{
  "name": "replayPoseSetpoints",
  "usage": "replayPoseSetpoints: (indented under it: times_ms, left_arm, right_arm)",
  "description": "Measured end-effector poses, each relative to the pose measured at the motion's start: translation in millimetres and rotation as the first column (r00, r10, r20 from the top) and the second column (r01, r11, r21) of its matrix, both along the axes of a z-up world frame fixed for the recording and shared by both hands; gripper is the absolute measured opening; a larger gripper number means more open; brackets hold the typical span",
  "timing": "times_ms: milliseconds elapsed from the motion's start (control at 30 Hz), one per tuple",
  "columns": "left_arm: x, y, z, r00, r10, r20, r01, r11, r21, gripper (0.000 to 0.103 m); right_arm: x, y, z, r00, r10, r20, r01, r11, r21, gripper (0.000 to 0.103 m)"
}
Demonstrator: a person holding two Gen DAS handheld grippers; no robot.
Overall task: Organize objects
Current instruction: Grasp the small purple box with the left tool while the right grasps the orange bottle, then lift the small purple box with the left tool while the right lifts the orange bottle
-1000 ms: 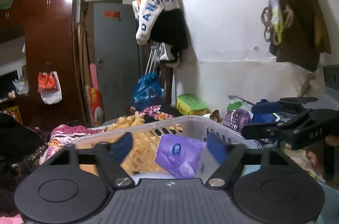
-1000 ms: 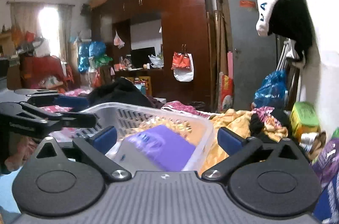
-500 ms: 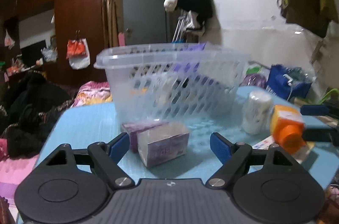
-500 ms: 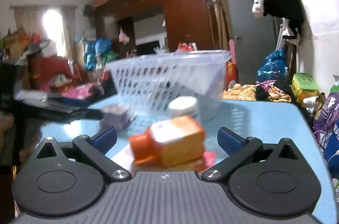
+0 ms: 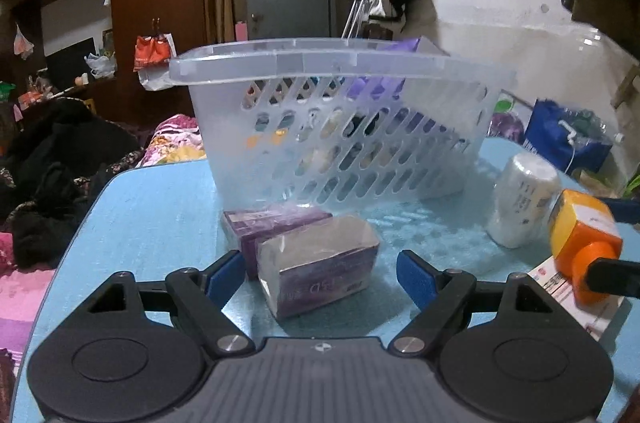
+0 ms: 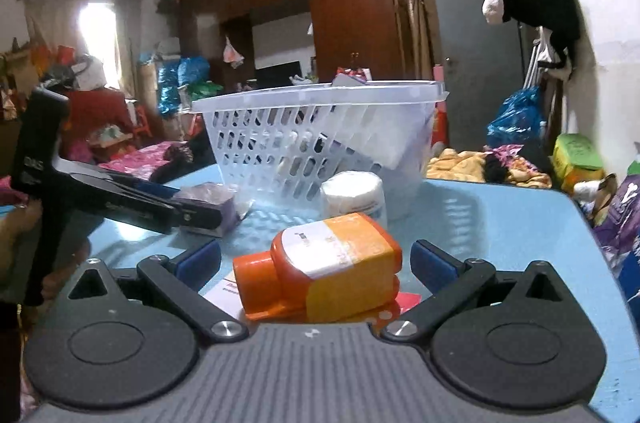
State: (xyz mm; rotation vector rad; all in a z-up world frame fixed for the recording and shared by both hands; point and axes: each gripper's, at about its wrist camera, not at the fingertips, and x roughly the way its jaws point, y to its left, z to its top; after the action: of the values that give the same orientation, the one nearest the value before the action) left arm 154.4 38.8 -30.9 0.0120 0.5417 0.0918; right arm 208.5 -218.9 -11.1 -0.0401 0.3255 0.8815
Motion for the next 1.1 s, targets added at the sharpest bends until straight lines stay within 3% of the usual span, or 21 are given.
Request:
replayPoseSetpoints:
  times_ms: [167, 267, 367, 667, 1100]
  left_arm:
    - [7, -1, -2, 1.0, 0.012, -0.025, -0.013, 1.0, -0.005, 0.086]
    - [7, -1, -3, 0.999, 0.007, -0.034, -0.007, 1.0, -0.011, 0.071]
    - [6, -3, -3, 1.0, -0.002, -0.029, 0.002, 1.0, -0.001, 0.069]
    - [-11, 5, 1, 0.996, -0.041, 0.084, 0.046, 0.997, -0.059, 0.069]
    - [-24, 6, 5, 0.978, -0.067, 0.199, 0.077, 0.996, -0.045, 0.069]
  right_arm:
    - [-4, 2, -1, 1.0, 0.007, 0.014, -0.007, 1.0, -0.016, 0.094]
    - [-4, 2, -1, 1.0, 0.008, 0.013, -0.008, 1.0, -0.015, 0.089]
    - [-5, 3, -1, 1.0, 0.016, 0.023, -0.016, 1.0, -0.014, 0.089]
    - [-8, -3, -1, 0.999, 0.012, 0.053, -0.015, 0.999, 0.044, 0.089]
    - [-8, -8, 0, 0.998, 0.008, 0.068, -0.014, 0.996, 0.091, 0.089]
